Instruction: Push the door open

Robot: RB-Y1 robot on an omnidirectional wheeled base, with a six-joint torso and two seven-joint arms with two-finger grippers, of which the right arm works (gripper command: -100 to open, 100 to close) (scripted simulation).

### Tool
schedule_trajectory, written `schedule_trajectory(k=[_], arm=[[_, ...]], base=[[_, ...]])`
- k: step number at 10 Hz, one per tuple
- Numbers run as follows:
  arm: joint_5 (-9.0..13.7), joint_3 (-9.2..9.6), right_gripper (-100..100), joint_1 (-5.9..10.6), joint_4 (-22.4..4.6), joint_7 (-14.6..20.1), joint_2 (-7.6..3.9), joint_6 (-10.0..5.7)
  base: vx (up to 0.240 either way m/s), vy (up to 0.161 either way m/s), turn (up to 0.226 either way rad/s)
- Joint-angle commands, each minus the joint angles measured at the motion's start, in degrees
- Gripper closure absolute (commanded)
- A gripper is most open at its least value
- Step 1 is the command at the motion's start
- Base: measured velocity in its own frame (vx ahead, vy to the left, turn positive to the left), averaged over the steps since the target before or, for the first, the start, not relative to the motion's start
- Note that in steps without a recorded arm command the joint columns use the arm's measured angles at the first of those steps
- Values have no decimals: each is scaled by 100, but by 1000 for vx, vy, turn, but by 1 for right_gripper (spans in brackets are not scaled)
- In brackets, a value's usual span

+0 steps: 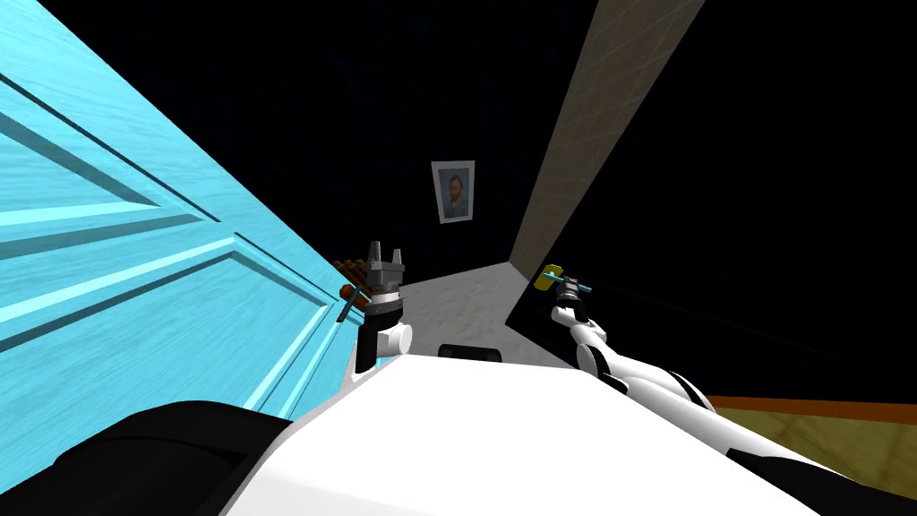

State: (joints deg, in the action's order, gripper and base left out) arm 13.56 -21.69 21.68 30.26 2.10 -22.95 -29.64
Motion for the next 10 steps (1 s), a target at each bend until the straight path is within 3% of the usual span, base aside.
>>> schedule_trajectory(k=[1, 10], arm=[[-1, -63, 100, -7, -3, -5, -83, -6], [-66, -142, 100, -16, 69, -36, -26, 27]], base=[[171, 41, -217], [190, 53, -145]])
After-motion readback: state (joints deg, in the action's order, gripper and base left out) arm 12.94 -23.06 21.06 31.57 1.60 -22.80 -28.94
